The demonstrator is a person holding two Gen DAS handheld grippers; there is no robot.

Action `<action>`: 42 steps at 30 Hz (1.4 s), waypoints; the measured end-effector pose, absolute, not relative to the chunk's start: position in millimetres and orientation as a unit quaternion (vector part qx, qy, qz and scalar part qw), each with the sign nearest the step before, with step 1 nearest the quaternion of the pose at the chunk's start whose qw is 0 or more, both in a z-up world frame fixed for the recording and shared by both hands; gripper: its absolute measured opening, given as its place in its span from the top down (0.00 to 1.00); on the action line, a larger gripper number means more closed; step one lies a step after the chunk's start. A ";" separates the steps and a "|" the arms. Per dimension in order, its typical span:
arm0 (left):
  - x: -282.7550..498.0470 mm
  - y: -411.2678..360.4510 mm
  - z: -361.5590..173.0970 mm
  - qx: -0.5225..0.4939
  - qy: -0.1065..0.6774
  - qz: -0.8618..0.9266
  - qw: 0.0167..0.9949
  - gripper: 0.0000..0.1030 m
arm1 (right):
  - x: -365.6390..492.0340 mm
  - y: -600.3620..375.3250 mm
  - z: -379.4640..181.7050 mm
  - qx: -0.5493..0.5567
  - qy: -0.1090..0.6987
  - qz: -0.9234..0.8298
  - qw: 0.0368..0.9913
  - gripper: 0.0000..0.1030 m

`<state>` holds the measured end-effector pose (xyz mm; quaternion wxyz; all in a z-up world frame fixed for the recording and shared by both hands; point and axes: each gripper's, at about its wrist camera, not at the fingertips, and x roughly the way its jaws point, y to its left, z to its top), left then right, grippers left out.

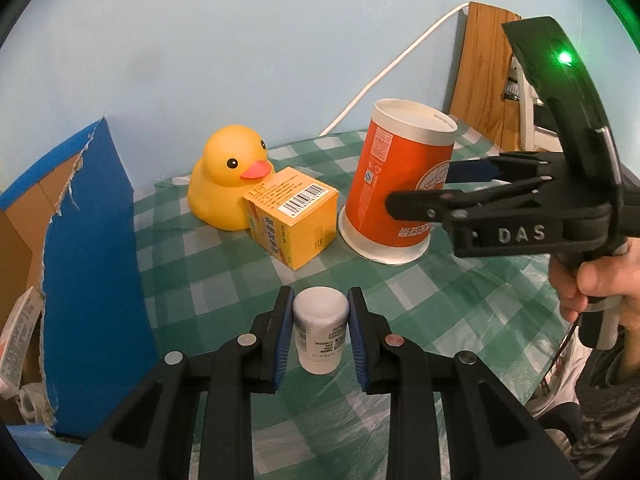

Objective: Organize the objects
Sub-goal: 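Grasp the small white bottle with the left gripper while the right gripper grasps the orange cup, then carry the white bottle and orange cup into the box and open both grippers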

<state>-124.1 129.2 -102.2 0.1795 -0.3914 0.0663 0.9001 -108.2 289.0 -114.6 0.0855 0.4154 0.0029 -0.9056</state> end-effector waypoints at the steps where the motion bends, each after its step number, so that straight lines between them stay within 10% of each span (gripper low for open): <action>1: -123.7 129.3 -102.4 -0.391 0.066 0.900 0.180 0.74 | -108.6 291.7 -114.8 0.413 -0.001 -0.906 0.087 0.25; 42: -101.2 85.3 -16.5 -0.323 0.023 0.933 0.158 0.74 | -90.5 261.6 -41.8 0.352 -0.002 -0.929 0.111 0.25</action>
